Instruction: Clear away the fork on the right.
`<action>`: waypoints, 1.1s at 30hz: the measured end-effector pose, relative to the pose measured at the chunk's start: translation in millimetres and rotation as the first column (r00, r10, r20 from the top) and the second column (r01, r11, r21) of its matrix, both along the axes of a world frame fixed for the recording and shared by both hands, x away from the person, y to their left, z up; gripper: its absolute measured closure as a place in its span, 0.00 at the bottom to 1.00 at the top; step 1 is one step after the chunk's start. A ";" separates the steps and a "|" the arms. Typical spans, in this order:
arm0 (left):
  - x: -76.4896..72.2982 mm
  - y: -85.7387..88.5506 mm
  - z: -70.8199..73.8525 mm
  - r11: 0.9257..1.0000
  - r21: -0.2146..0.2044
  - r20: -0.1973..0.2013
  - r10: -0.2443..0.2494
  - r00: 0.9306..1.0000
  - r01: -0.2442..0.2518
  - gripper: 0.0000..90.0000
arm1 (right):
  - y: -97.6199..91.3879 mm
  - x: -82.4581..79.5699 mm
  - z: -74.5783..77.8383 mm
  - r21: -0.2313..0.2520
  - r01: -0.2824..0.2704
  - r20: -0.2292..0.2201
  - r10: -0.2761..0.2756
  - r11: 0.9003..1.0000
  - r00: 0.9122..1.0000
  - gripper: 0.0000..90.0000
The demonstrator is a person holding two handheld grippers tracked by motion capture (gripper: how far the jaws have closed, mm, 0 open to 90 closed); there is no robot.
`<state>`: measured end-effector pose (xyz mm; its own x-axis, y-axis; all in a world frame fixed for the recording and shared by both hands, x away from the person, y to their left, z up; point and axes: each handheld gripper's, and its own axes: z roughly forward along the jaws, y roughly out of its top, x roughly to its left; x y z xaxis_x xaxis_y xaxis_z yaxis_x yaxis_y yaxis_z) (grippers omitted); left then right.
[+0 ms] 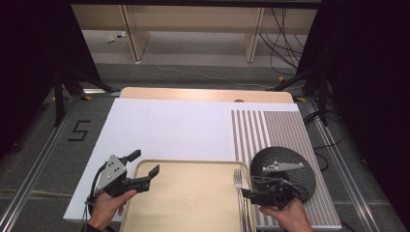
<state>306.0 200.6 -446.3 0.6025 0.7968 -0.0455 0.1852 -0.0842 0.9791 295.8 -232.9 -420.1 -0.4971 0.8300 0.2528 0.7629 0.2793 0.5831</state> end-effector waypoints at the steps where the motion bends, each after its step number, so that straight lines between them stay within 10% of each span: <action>1: 0.0 0.0 0.0 1.000 0.000 0.000 0.000 1.000 0.000 0.19 | -2.9 -0.3 0.2 0.000 0.007 0.004 -0.007 1.000 1.000 0.33; 18: -0.1 0.5 0.2 1.000 0.000 0.000 0.001 1.000 -0.001 0.19 | -44.7 -10.4 3.6 0.088 0.141 0.032 -0.145 0.986 0.989 0.31; 33: 0.5 -0.3 -0.5 1.000 0.003 -0.006 0.004 1.000 -0.004 0.19 | -78.5 -22.7 2.0 0.140 0.292 -0.009 -0.294 0.946 0.956 0.31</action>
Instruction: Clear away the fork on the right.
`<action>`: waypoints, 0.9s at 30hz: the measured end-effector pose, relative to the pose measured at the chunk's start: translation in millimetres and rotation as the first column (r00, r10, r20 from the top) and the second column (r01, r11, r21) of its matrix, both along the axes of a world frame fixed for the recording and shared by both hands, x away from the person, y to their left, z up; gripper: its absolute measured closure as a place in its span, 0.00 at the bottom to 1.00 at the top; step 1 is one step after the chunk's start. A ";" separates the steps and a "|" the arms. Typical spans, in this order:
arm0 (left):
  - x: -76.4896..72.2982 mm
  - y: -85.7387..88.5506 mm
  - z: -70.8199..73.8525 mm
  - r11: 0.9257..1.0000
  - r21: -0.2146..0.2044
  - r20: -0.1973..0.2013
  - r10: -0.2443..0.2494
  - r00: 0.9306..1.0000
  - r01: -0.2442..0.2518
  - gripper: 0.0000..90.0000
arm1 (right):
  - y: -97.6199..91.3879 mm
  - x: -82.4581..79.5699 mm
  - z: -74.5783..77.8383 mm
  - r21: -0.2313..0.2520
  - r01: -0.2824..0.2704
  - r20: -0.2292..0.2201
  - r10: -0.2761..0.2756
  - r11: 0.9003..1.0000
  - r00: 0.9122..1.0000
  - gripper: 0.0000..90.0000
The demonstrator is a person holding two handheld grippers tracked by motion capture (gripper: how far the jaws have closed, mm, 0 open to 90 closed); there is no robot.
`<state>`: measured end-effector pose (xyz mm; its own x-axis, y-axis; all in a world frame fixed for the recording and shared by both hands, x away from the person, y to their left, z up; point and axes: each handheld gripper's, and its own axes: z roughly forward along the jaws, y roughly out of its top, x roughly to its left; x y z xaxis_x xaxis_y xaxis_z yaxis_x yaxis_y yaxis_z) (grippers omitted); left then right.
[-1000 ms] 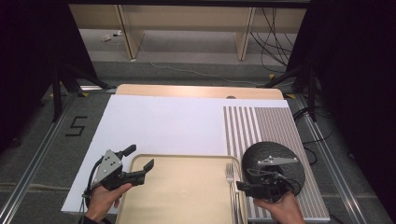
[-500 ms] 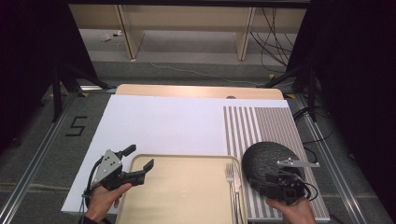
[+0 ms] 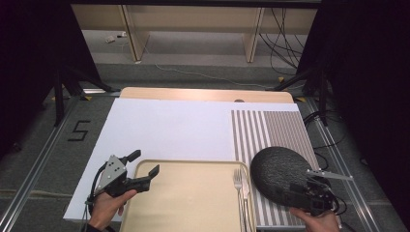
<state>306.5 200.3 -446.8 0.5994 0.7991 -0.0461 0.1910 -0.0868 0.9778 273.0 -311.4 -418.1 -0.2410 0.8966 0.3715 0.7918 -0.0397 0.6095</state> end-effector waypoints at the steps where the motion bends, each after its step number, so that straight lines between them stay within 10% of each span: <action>1: 0.1 -0.1 0.0 1.000 0.004 0.001 -0.001 1.000 0.001 0.19 | -3.0 -0.2 -0.6 -0.009 -0.003 0.007 0.003 1.000 1.000 0.31; 27: 1.8 -2.2 -1.6 1.000 0.000 -0.006 -0.001 1.000 0.001 0.19 | -31.8 -13.2 -11.6 0.075 0.118 -0.032 -0.116 0.990 0.993 0.27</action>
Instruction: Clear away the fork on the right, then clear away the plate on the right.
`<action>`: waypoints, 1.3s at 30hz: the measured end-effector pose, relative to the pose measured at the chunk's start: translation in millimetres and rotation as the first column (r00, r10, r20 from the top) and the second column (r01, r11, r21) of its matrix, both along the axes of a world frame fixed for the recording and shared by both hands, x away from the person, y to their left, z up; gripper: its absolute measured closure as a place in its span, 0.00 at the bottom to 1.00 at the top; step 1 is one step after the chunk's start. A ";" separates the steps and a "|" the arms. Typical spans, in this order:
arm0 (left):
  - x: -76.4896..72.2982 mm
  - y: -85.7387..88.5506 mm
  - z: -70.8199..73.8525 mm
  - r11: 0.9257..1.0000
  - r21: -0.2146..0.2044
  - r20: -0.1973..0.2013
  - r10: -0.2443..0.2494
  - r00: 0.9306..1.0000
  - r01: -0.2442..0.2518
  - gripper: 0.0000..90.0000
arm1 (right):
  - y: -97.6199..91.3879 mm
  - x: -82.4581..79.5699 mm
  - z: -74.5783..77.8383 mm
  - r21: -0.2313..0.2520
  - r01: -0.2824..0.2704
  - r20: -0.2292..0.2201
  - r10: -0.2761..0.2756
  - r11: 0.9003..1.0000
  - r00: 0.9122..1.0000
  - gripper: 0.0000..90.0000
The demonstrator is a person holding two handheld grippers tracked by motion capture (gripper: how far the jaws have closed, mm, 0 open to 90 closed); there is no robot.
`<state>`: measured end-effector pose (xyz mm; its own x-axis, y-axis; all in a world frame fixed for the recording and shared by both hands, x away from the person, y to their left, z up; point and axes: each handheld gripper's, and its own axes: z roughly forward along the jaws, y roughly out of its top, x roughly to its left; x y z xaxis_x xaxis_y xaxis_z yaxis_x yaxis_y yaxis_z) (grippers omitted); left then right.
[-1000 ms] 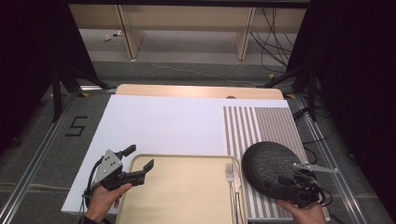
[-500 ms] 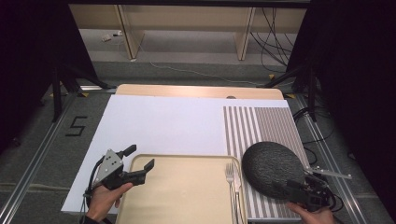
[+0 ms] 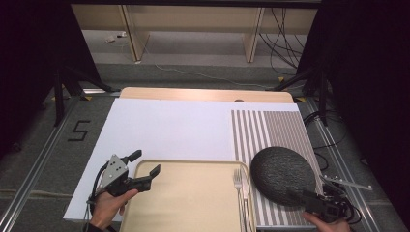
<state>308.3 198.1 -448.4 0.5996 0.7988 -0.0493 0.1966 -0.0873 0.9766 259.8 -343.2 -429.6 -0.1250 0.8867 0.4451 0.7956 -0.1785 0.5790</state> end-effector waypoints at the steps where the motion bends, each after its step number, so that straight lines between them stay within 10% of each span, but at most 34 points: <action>1: -0.1 0.0 -0.1 1.000 0.000 0.000 0.000 1.000 0.000 0.19 | -0.1 -1.1 0.9 0.013 -0.002 -0.007 0.002 1.000 1.000 0.27; 39: -4.3 1.9 -1.0 1.000 0.020 0.003 0.010 1.000 -0.010 0.19 | -18.3 -12.5 -12.1 0.044 0.151 -0.064 -0.148 0.988 0.987 0.28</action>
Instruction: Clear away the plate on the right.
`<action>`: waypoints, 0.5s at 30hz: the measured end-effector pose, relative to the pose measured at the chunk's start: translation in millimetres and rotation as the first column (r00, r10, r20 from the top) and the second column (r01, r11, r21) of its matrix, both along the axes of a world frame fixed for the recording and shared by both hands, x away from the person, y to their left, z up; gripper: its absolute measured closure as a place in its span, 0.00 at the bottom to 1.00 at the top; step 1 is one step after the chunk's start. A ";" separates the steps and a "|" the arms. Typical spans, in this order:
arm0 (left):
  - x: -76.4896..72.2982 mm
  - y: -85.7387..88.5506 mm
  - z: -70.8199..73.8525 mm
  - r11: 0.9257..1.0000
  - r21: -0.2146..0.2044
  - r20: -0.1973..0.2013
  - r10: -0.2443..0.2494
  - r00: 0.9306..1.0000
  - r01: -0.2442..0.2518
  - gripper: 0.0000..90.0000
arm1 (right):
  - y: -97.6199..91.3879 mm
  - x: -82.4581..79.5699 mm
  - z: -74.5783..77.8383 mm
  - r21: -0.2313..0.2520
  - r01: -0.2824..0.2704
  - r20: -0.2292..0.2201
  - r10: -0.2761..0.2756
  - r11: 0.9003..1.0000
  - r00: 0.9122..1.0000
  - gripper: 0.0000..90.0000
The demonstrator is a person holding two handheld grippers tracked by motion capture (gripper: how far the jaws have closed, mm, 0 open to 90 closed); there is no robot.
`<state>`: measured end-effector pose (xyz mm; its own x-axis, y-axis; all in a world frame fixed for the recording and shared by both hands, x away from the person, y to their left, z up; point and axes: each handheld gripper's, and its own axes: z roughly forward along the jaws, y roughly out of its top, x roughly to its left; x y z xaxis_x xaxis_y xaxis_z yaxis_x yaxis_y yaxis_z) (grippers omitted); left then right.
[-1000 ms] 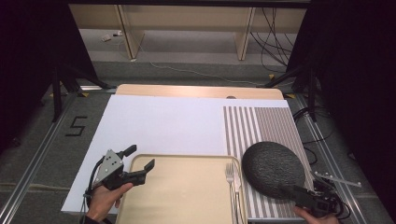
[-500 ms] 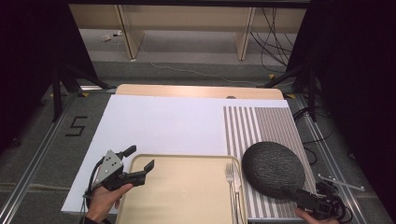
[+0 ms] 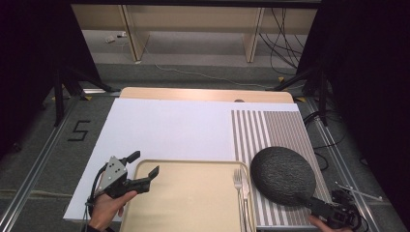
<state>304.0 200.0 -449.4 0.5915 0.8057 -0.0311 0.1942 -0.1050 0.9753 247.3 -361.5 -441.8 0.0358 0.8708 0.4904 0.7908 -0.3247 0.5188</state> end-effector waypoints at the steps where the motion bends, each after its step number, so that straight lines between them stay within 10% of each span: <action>1: 0.0 -0.4 -0.2 1.000 0.002 -0.001 0.000 1.000 0.000 0.19 | -1.2 -1.4 1.4 0.035 0.000 -0.018 0.000 0.999 1.000 0.28; 15: 0.5 -2.0 -0.5 1.000 0.001 0.005 -0.011 1.000 0.011 0.19 | -13.1 0.4 -12.6 0.147 0.065 -0.072 -0.055 0.987 0.996 0.28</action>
<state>304.6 198.0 -449.9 0.6008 0.7989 -0.0278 0.1884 -0.1077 0.9762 247.6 -374.6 -454.4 0.1235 0.7832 0.6094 0.7990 -0.4427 0.4069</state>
